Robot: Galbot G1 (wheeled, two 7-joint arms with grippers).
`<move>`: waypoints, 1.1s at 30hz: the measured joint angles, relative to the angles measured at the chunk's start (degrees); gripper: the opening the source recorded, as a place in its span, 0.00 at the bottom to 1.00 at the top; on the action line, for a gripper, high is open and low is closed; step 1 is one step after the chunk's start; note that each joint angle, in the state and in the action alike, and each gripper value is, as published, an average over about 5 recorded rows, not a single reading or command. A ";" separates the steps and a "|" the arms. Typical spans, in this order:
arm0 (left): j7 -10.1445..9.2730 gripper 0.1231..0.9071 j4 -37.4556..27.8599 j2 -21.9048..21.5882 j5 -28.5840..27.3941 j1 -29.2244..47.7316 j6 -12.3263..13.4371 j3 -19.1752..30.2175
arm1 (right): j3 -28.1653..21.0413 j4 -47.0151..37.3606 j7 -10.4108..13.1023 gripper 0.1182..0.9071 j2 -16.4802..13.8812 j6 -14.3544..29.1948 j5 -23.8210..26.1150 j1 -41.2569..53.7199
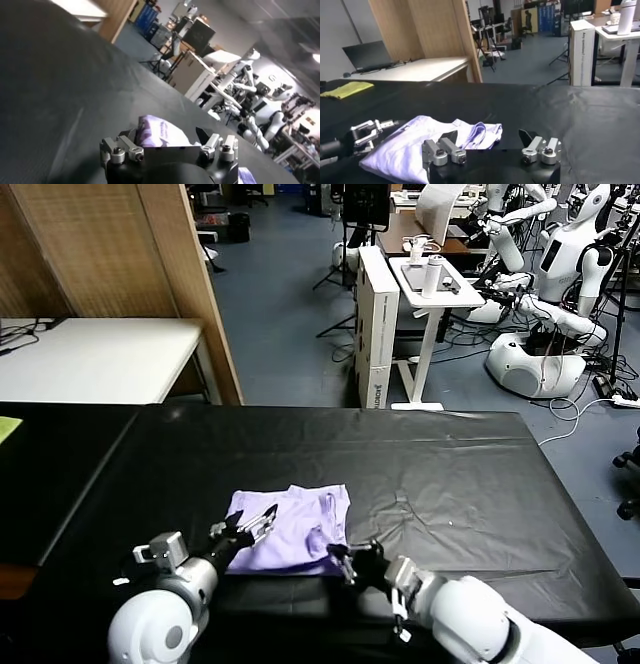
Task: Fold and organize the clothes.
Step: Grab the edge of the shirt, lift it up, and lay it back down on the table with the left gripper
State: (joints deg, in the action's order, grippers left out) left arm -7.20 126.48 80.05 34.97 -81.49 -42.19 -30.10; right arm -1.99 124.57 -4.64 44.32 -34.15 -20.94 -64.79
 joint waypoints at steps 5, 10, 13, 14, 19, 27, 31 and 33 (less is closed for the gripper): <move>0.31 1.00 -0.32 0.13 -0.43 -0.11 0.65 0.07 | 5.92 2.10 3.15 0.09 1.06 -1.34 -4.82 -5.64; 1.20 1.00 -1.13 0.32 -1.73 -0.75 3.17 -0.30 | 10.57 2.83 4.26 0.44 3.20 0.99 -7.46 -9.63; 2.08 1.00 -2.04 0.28 -1.35 -1.13 4.78 -1.08 | 12.76 3.14 4.28 0.68 4.64 2.81 -8.96 -11.32; 2.40 1.00 -2.35 0.27 -1.09 -1.24 5.44 -1.35 | 13.48 3.21 4.28 0.75 5.08 3.52 -9.44 -11.87; 4.29 1.00 -4.32 0.89 0.96 -1.44 10.20 -2.93 | 17.13 3.50 4.43 0.98 7.39 7.31 -10.80 -14.80; 9.19 1.00 -8.28 3.32 5.79 -2.82 17.05 -6.06 | 21.90 4.99 4.42 1.00 11.98 8.96 -11.65 -19.53; 10.34 1.00 -9.80 4.64 6.19 -3.65 18.49 -6.92 | 23.41 5.36 4.44 1.00 13.59 9.04 -11.97 -20.70; 10.51 1.00 -10.41 5.21 6.41 -3.88 18.93 -7.19 | 23.92 5.55 4.45 1.00 13.95 9.04 -12.20 -20.88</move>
State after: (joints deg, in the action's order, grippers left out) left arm 3.31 116.07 85.26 41.38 -85.38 -23.26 -37.29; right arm 21.93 130.12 -0.18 58.28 -25.11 -33.14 -85.68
